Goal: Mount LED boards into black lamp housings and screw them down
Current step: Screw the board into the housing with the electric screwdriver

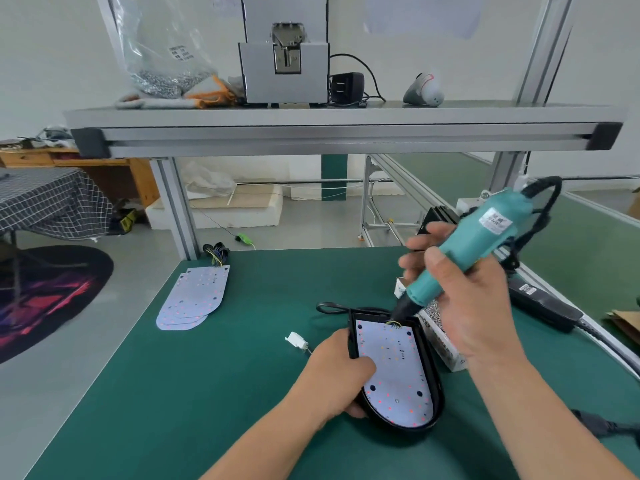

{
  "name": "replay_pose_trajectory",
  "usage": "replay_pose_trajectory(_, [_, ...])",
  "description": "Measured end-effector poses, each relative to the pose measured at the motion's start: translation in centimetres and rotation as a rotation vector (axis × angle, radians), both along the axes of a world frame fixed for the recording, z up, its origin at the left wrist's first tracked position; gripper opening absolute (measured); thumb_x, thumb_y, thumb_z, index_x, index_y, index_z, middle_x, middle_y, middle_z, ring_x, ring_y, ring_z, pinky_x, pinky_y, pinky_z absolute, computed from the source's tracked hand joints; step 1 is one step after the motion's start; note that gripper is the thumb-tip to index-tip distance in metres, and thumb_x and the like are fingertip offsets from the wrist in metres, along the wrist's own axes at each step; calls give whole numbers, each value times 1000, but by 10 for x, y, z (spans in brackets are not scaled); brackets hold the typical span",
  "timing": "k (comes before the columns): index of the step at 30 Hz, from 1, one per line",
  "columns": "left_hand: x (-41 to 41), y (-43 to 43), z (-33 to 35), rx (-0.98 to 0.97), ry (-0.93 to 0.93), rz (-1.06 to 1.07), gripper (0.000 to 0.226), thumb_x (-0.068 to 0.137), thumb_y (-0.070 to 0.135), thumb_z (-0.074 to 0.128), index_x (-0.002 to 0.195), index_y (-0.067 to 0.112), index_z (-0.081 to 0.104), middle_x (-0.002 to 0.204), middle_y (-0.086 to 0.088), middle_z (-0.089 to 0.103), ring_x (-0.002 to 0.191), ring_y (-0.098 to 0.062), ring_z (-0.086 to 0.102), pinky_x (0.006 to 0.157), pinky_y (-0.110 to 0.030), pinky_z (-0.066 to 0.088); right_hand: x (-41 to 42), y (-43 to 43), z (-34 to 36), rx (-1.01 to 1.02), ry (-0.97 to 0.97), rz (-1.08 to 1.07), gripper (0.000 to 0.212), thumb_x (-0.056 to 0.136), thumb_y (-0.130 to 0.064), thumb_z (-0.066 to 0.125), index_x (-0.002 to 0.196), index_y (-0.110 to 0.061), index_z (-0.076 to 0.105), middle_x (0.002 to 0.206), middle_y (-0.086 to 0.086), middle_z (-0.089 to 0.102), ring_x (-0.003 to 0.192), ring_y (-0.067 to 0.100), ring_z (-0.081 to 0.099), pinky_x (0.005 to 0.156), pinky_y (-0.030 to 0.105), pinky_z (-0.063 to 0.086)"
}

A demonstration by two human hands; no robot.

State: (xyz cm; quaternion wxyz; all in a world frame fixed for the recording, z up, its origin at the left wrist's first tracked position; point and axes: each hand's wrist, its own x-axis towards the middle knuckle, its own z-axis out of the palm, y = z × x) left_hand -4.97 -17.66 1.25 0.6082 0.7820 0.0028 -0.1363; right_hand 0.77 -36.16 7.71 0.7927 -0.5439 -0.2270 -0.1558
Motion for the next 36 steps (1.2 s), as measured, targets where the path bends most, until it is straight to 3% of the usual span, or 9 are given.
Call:
replay_pose_trajectory(4, [1,1,-2,-23,18,18,31,76,22,52,97,38,68,87,5,78,68,-19,75,53,-33,59,5,-36,-3,-179,158,-217,29,90,-35,80,113,-22,67,93,16,75,67,31,66,56,34,55])
replay_pose_trajectory(7, [1,1,-2,-36,32,30,31,78,21,52,101,35,68,87,7,79,67,-14,74,53,-32,59,15,-72,-15,-412,284,-323,17,94,-29,77,106,-25,65,74,16,72,56,27,60,49,33,51])
replay_pose_trajectory(11, [1,1,-2,-39,58,59,32,83,17,52,110,27,67,92,4,79,70,-16,75,53,-32,59,21,-115,-22,-595,491,-377,19,96,-27,75,107,-17,63,67,13,70,49,19,60,43,30,50])
replay_pose_trajectory(17, [2,1,-2,-42,72,77,29,87,16,53,112,25,67,96,2,79,71,-15,74,53,-31,58,18,-154,-35,-920,575,-473,12,99,-27,70,108,-25,62,92,15,70,75,29,71,54,38,57])
replay_pose_trajectory(21, [2,1,-2,-52,87,86,28,91,14,53,114,24,67,99,1,79,79,-19,74,54,-31,58,16,-155,-39,-1118,610,-549,20,98,-31,65,95,-12,59,82,18,68,69,36,69,67,52,60])
replay_pose_trajectory(26, [5,3,-1,-82,107,96,29,94,12,52,118,23,64,107,-2,79,86,-25,76,56,-33,59,16,-158,-42,-1425,615,-580,23,101,-34,59,90,-15,56,84,9,66,79,27,64,79,43,52])
replay_pose_trajectory(30, [6,7,-2,-143,118,124,29,94,14,56,121,24,62,108,-1,80,92,-26,79,60,-38,62,14,-159,-42,-1553,599,-619,23,102,-41,56,95,-20,53,86,2,64,77,22,63,73,39,50])
replay_pose_trajectory(34, [7,10,-2,-219,125,140,29,96,14,59,124,20,59,111,-2,80,95,-28,80,66,-44,65,13,-154,-39,-1605,585,-669,17,99,-32,52,92,-17,52,95,12,64,92,36,56,83,44,49])
replay_pose_trajectory(36, [8,10,-3,-244,121,136,29,98,13,59,126,21,58,114,-2,80,96,-27,80,67,-45,65,15,-147,-38,-1624,476,-749,16,97,-25,54,106,-14,60,116,20,67,108,41,52,97,46,44])
